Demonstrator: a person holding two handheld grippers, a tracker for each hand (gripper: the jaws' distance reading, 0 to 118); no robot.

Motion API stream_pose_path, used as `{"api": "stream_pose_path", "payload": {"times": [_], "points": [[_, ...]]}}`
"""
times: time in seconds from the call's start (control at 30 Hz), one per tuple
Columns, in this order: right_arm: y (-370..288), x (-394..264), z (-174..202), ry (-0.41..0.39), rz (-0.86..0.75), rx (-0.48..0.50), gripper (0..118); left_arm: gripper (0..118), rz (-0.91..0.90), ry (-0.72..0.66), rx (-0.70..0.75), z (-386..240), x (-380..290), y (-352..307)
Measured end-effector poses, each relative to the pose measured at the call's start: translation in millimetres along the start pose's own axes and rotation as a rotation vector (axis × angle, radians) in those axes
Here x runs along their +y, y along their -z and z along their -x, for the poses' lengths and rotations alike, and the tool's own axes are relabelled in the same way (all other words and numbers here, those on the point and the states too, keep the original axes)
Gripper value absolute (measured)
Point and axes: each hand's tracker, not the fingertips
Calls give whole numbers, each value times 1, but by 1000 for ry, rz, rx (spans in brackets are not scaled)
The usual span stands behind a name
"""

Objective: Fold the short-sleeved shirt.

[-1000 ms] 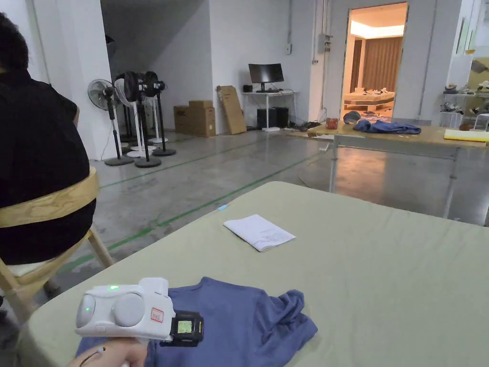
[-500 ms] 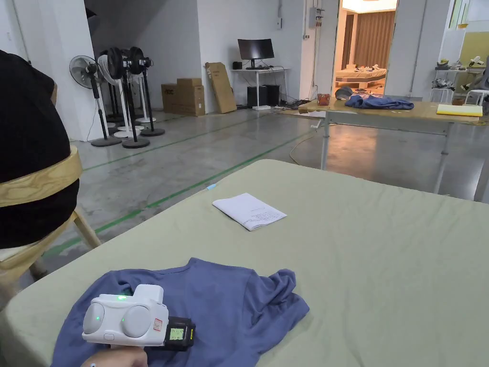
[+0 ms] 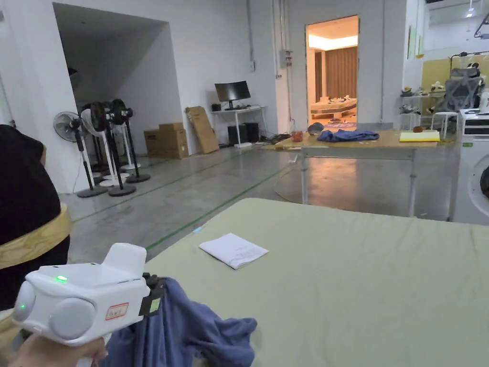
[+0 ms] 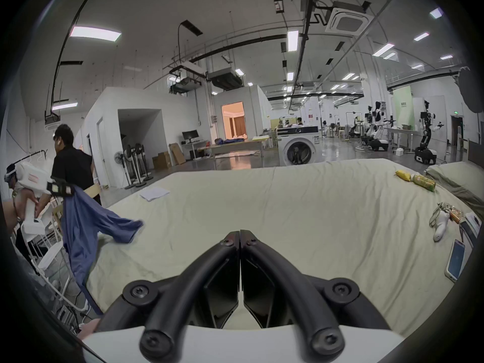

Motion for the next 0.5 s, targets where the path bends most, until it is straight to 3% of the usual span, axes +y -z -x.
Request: {"api": "stream_pose_path", "payload": {"times": [0.23,0.4,0.5], "points": [[-42,18,-30,39,-73,-77,0,0,-333,96,-320,-120,115,-84],[-74,24,-56,79,-123,-144,0,0,-393,31,-613,-212,165,-100],[-93,27,-71,93,-146,-188,0,0,-379,95,-700,-273,173,-95]]}}
